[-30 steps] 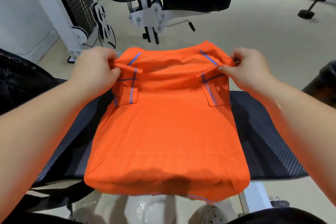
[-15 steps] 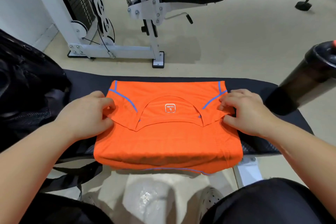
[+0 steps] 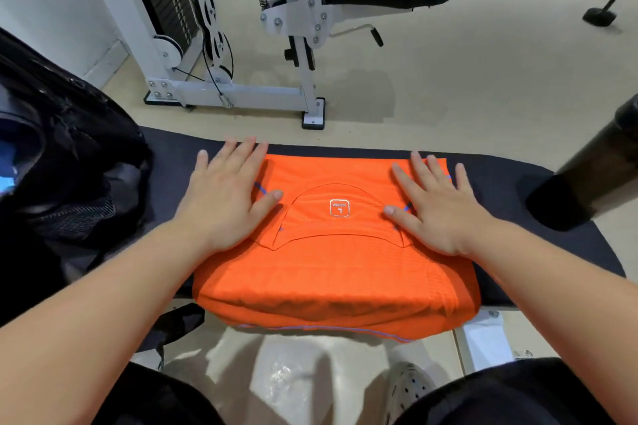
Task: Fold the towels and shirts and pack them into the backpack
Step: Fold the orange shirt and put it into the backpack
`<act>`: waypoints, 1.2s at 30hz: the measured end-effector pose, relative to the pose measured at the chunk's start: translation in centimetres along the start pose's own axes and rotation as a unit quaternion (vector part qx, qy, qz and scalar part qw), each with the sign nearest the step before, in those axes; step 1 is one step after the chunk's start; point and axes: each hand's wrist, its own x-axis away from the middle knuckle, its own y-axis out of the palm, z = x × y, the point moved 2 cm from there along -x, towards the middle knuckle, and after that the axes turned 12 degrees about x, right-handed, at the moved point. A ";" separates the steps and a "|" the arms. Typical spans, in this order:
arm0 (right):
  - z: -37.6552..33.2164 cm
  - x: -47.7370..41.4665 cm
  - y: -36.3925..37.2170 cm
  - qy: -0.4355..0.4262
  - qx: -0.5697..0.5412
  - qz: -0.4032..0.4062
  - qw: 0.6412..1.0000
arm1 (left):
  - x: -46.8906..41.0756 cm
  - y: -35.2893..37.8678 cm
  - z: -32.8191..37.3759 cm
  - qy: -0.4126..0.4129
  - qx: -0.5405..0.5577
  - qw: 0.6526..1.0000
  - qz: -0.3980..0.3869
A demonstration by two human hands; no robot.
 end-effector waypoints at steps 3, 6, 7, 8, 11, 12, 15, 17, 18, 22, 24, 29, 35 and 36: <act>0.2 0.3 2.0 0.023 -0.024 0.003 0.999 | -0.3 2.3 -1.0 -0.030 -0.013 0.997 -0.068; 0.7 0.2 2.2 0.032 -0.043 0.000 0.999 | -0.7 3.0 -2.0 -0.068 -0.004 0.993 -0.092; 0.7 0.2 2.1 0.034 -0.048 0.001 0.998 | -0.8 3.0 -2.1 -0.072 -0.008 0.993 -0.091; 0.8 0.1 1.9 0.035 -0.054 0.001 0.998 | -0.9 2.9 -2.0 -0.074 -0.014 0.993 -0.091; 1.0 -0.1 1.1 0.043 -0.075 0.033 0.996 | -1.1 2.6 -1.5 -0.080 -0.015 0.992 -0.094; 1.3 -0.4 0.6 0.051 -0.077 0.065 0.994 | -1.4 2.3 -1.4 -0.079 -0.007 0.993 -0.085; 2.4 -2.1 -0.9 0.069 -0.059 0.148 0.985 | -2.8 0.7 -1.3 -0.036 -0.001 0.999 -0.011; 3.2 -3.5 -1.6 0.064 -0.039 0.146 0.986 | -4.2 -0.4 -1.5 -0.024 -0.004 1.000 0.015; 3.6 -4.2 -1.9 0.059 -0.027 0.126 0.990 | -5.0 -0.8 -1.6 -0.033 -0.005 0.999 0.006; 4.5 -5.5 -3.1 0.020 -0.041 0.022 0.999 | -7.5 -1.4 -2.2 -0.057 -0.033 0.994 -0.086; 4.9 -5.9 -3.8 0.001 -0.055 -0.006 0.998 | -8.2 -1.8 -2.2 -0.061 0.000 0.991 -0.122; 5.4 -7.1 -4.5 -0.023 -0.054 -0.064 0.996 | -9.4 -2.8 -1.5 -0.076 0.019 0.983 -0.164; 6.5 -9.7 -6.1 -0.001 -0.023 -0.046 0.999 | -12.0 -4.0 -1.6 -0.066 0.077 0.990 -0.100; 7.0 -10.3 -6.6 0.014 -0.031 -0.030 0.999 | -12.7 -4.6 -1.5 -0.065 0.084 0.992 -0.075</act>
